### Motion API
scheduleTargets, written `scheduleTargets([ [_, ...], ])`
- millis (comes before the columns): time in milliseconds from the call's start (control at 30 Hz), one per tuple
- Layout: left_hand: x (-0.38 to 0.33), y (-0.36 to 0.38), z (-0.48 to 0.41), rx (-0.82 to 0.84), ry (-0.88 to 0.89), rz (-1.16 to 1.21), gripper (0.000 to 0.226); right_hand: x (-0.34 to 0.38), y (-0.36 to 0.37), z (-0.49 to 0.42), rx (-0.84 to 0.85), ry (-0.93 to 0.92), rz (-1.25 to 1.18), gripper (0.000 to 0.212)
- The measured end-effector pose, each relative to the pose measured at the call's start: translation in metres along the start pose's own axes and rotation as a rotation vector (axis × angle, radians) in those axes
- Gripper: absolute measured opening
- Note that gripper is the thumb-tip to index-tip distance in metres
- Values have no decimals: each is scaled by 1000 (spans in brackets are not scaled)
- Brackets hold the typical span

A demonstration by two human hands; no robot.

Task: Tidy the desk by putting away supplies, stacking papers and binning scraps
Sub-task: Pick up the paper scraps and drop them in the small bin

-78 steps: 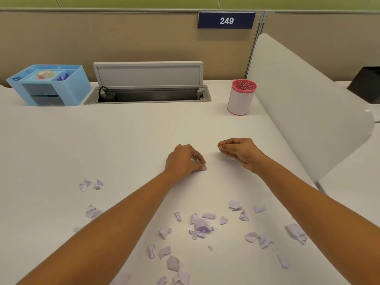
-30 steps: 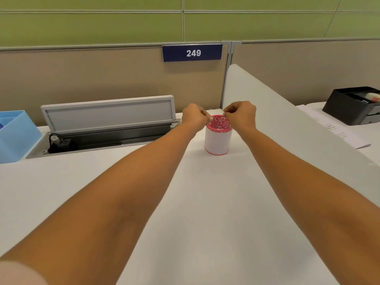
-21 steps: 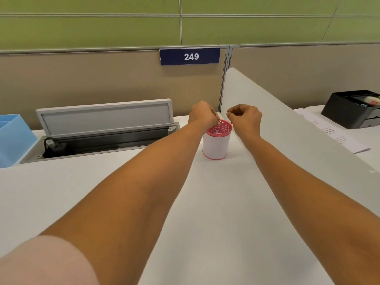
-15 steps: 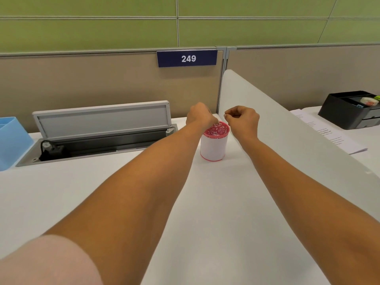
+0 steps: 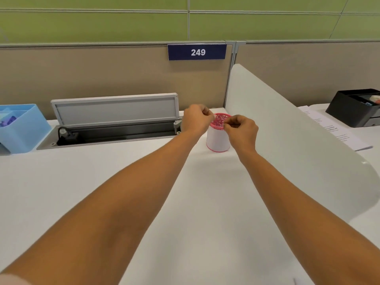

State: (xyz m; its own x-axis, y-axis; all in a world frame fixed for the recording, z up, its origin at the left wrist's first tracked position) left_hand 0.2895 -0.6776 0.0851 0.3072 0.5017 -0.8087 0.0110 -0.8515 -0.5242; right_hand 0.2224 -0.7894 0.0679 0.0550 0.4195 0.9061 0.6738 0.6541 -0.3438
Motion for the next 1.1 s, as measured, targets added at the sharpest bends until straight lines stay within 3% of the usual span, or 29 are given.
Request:
scheduleTargets([
  [100,24,-14,40,19,-16,-26,12,-1,9,40,89,32,5,14],
  [300,85,-84,121,7,-131,-107,18,-6,39,136,497,71,114,21],
  [567,175,-252,235,-269,-290,-322,17,10,86,244,918,-137,267,30],
  [700,210,-298,289,-374,-362,-451,21,29,114,286,1093,-259,366,39],
  [933,253,-308,343,-194,-459,-726,43,60,156,346,1294,-440,485,52],
  [1100,249,-303,342,-206,-438,-790,43,77,183,368,1362,-516,468,53],
])
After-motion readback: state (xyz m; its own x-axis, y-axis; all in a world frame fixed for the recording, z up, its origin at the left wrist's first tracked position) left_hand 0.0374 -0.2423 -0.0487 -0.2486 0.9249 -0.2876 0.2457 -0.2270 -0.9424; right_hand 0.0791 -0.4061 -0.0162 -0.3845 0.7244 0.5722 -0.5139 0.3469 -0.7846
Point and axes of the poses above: each hand's wrist, its own z-axis away from the middle knuckle, its own y-axis out of the palm, x = y × z, the point moved 3 cm from there along -z, towards the middle knuckle, and after that the axes turned 3 degrees about y, right-handed, at the moved point
